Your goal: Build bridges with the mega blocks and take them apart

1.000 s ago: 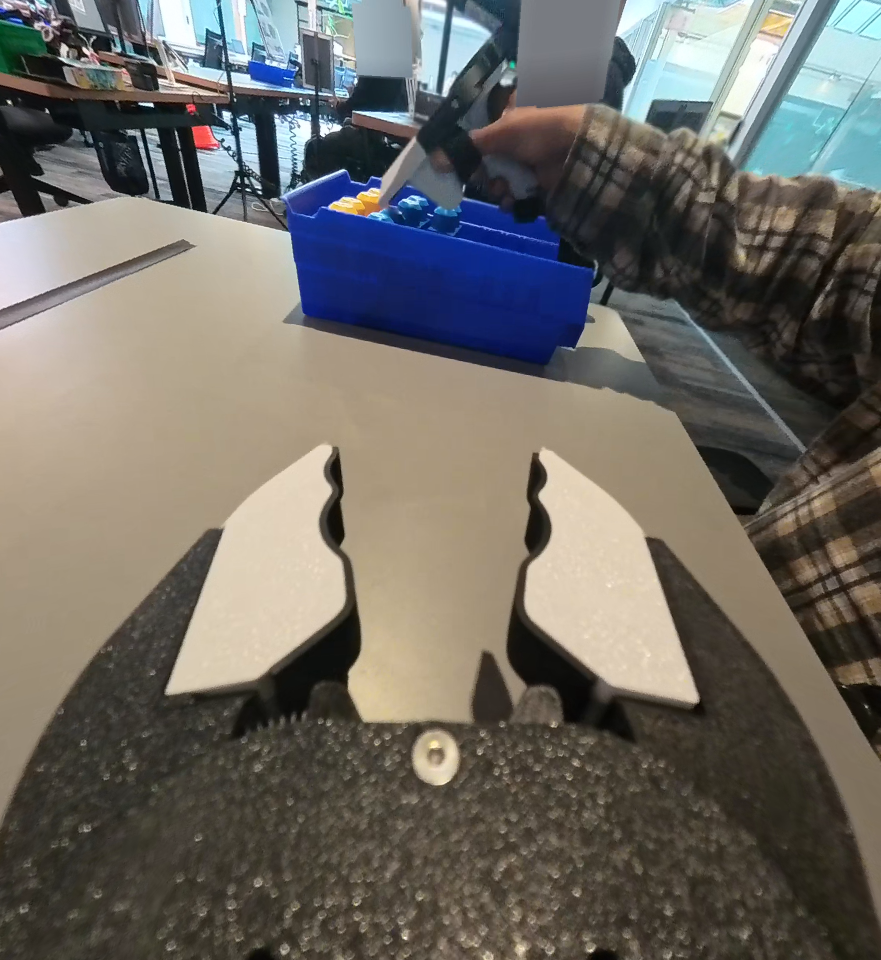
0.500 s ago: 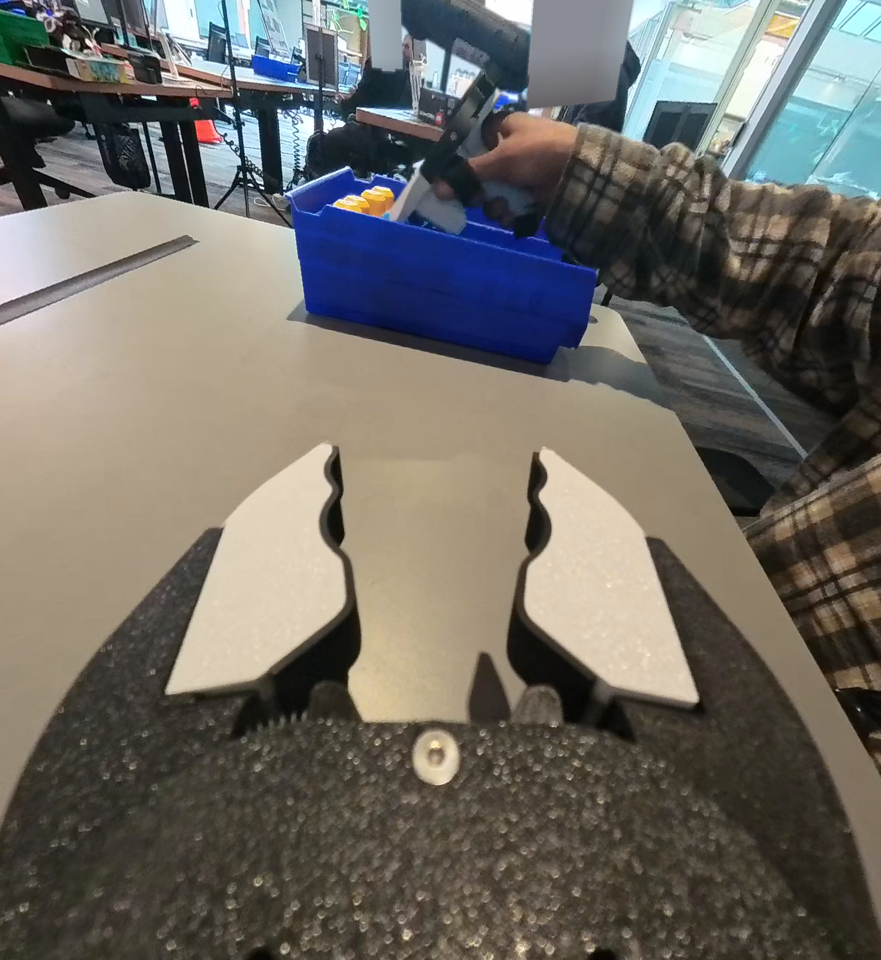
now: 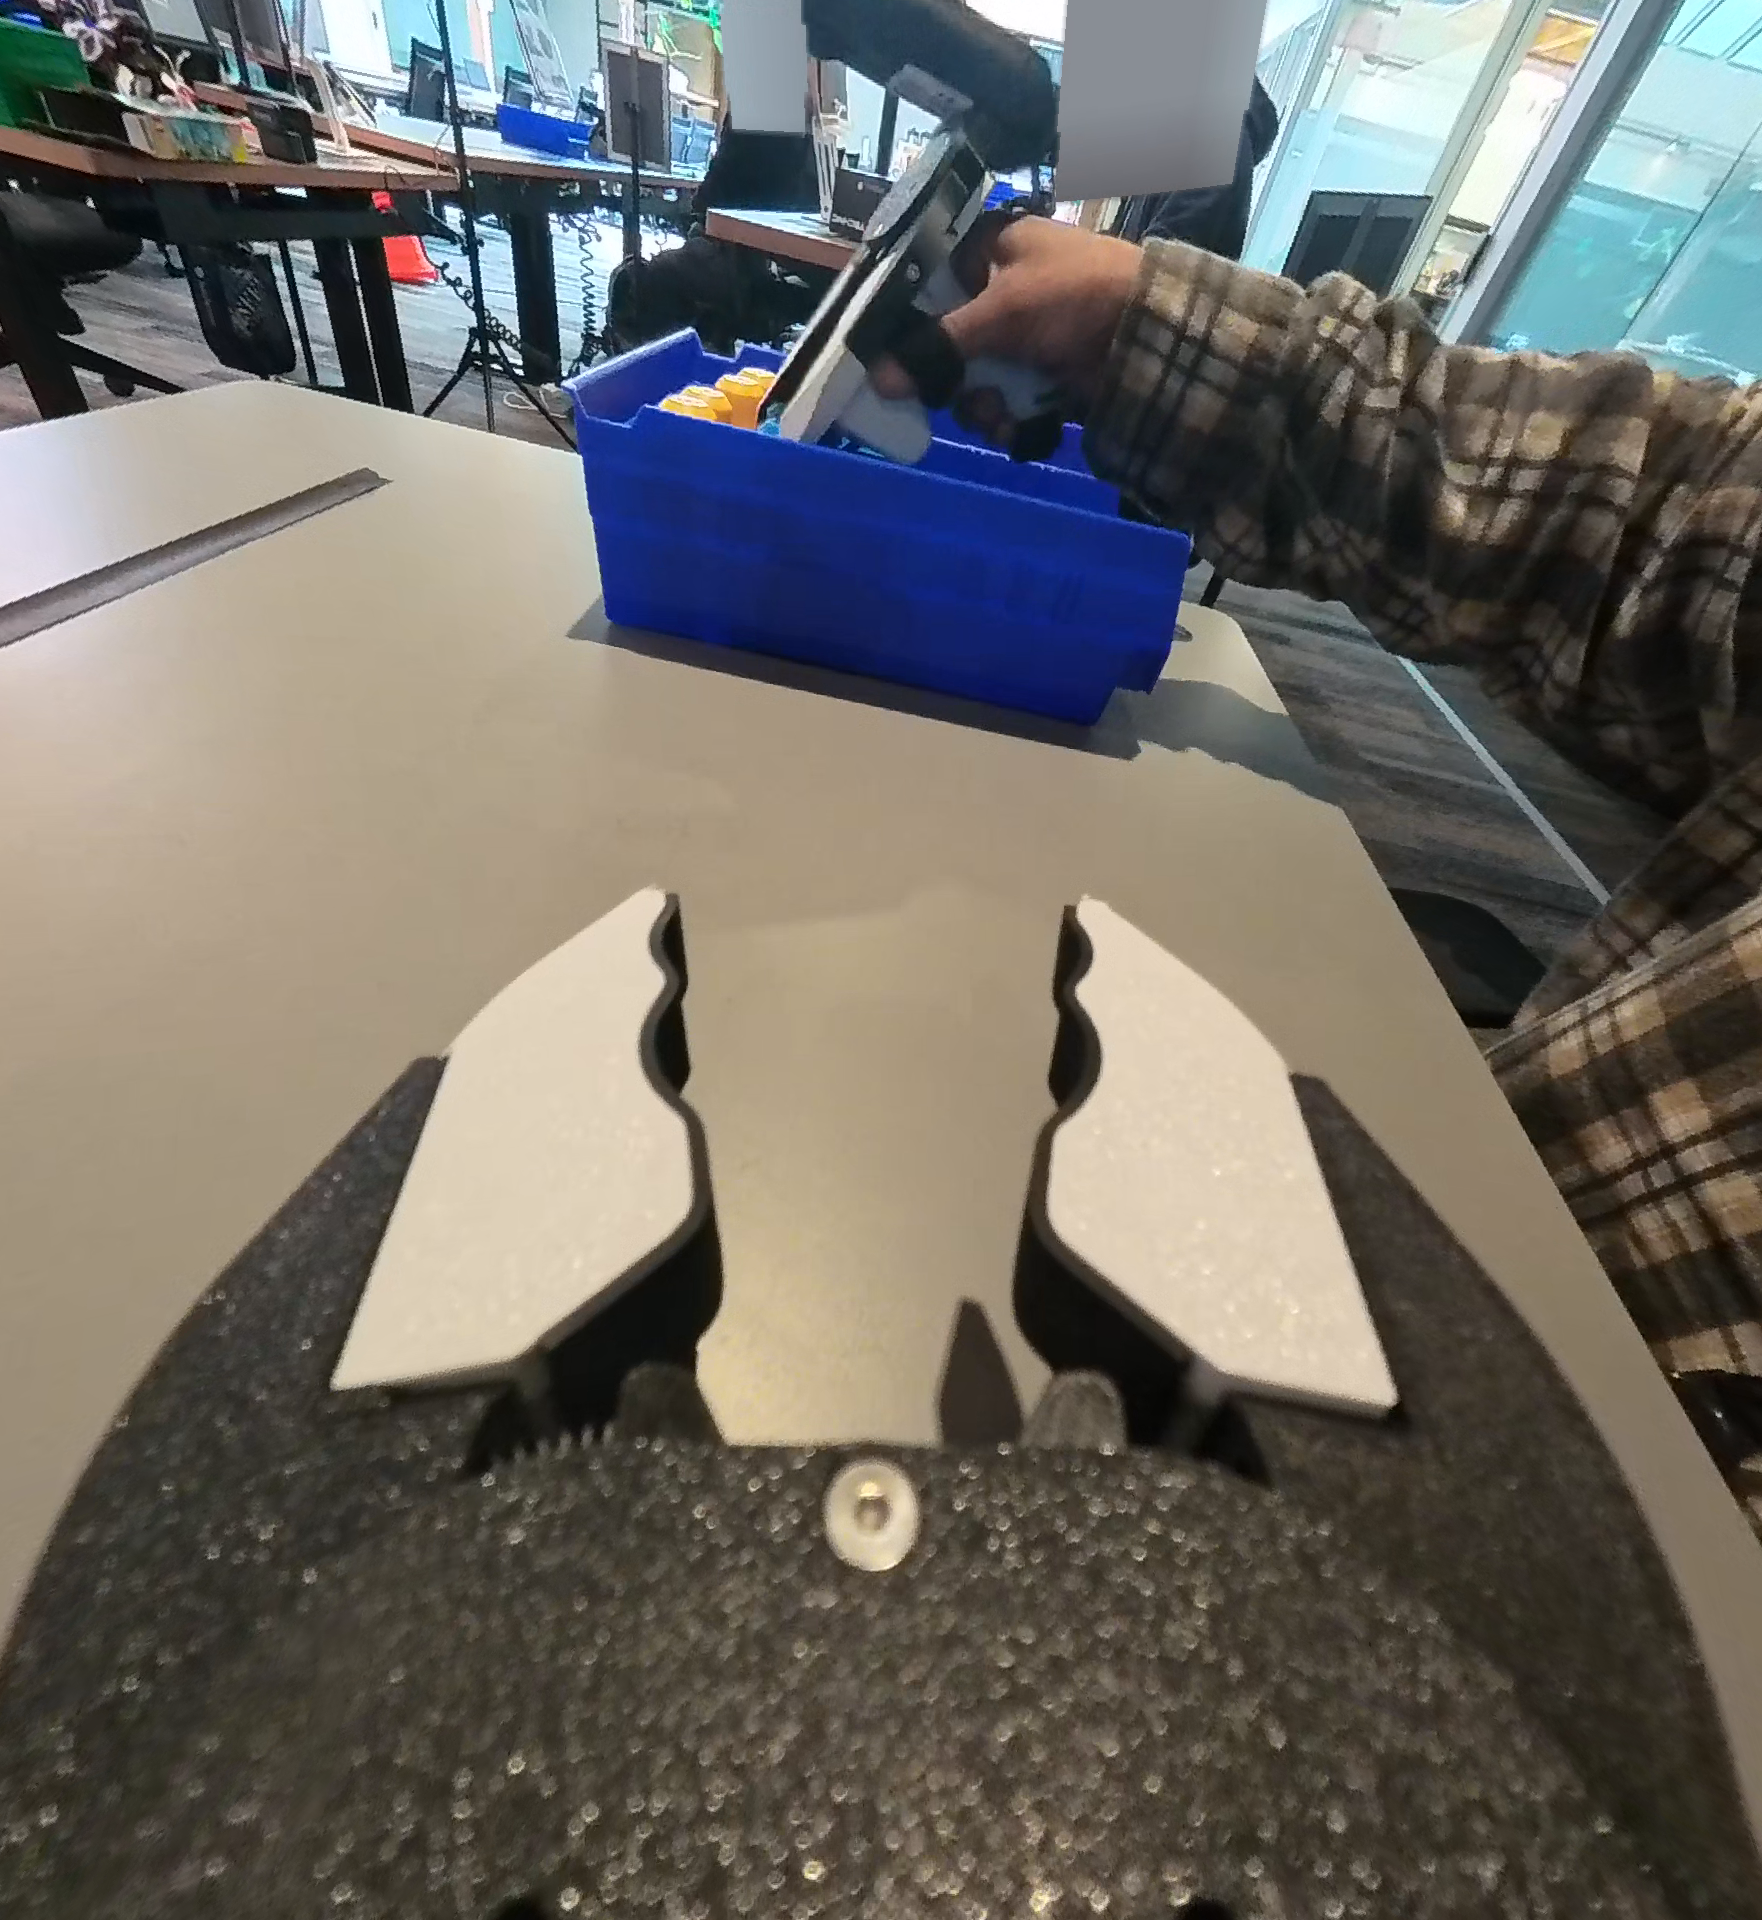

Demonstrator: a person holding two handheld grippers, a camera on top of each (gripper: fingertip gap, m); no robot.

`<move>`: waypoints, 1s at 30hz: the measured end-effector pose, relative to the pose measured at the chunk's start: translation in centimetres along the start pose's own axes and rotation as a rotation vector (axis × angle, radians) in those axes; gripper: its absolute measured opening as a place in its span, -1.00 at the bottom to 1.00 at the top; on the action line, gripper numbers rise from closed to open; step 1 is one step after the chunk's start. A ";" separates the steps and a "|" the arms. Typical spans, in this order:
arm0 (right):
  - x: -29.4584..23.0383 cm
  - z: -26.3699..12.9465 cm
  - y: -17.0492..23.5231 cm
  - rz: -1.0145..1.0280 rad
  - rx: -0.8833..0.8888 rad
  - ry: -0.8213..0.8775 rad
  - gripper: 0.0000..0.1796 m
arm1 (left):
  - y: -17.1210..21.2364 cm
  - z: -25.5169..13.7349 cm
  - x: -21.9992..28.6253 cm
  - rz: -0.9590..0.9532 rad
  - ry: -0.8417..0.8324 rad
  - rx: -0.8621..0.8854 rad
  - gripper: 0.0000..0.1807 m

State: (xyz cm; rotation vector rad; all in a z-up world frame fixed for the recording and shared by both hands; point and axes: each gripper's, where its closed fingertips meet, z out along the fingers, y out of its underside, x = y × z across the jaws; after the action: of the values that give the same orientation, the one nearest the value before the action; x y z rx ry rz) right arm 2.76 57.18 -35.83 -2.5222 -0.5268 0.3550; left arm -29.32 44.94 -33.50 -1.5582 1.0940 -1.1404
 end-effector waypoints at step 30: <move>1.0 -8.7 0.8 -0.023 0.293 0.181 -0.13 | 0.2 0.2 0.1 0.006 -0.002 -0.007 -0.25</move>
State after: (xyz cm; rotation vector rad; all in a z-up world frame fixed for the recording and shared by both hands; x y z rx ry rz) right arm 6.91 53.10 -29.24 -2.2359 -0.4001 0.1774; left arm -29.14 44.84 -33.75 -1.5602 1.1022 -1.1317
